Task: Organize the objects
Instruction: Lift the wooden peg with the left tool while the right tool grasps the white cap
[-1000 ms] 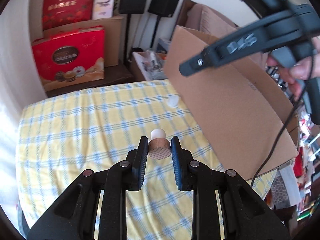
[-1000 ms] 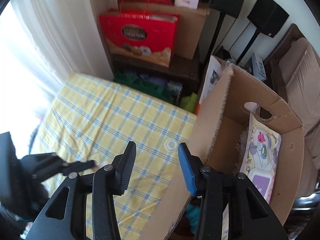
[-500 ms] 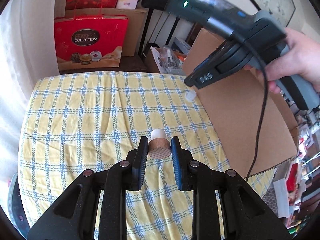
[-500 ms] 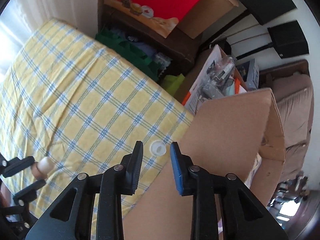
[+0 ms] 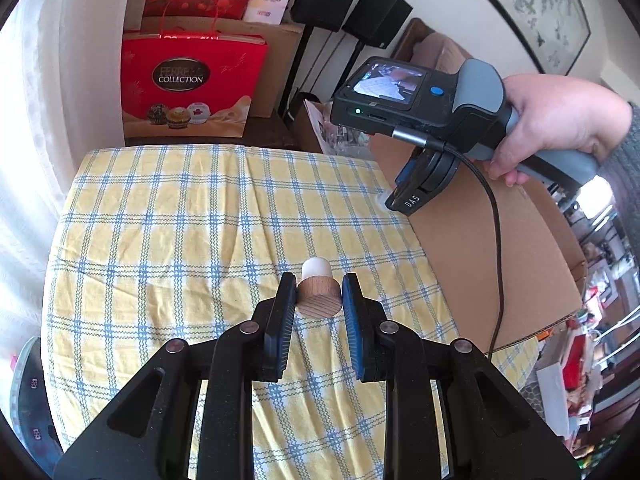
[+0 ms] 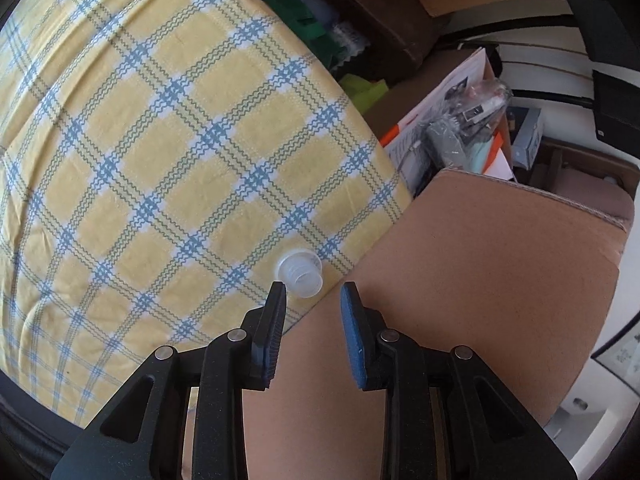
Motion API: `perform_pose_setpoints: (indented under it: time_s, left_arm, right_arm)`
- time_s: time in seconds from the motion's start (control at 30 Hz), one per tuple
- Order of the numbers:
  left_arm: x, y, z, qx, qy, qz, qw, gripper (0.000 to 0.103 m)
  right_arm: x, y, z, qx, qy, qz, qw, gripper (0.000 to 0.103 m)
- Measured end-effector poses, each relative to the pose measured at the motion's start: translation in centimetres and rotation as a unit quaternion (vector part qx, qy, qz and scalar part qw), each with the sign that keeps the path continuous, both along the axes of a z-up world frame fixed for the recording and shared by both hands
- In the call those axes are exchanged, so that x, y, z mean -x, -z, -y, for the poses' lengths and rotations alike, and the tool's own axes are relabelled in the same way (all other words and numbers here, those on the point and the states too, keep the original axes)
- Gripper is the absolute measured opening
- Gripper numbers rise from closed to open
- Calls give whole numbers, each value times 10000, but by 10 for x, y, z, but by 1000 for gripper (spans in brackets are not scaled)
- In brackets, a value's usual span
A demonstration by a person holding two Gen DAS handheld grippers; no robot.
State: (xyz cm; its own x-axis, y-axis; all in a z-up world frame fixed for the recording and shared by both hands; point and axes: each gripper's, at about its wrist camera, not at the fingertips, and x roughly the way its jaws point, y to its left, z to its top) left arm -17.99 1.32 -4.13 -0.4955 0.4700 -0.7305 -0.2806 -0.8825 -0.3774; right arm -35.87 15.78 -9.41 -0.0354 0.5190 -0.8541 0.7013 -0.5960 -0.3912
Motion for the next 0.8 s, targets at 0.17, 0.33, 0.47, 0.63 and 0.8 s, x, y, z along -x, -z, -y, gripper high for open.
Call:
perform_pose_setpoints:
  time_s: [0.17,0.33,0.47,0.63,0.8]
  left_arm:
    - [-1,3,1,-49,4,48,10000,22]
    - [-2,7,-1,-45,0,97,9999,22]
    - [-2,6,-2,-31,-19,96,9999,22]
    - [-4,-1,-5,-18,6,65,10000,22]
    - [-8,-16,-12,-1,12,-31,10000,22]
  right_arm:
    - [4,6,2,58,-96,149,9998,27]
    - [-1,9,8,196,-209,284,9992,24]
    - [-2,9,8,217,-117,273,9993,23]
    - [-5,-14,9,681,58,19,9977,17]
    - [-20,-41,15,1083,54,-155,9940,17]
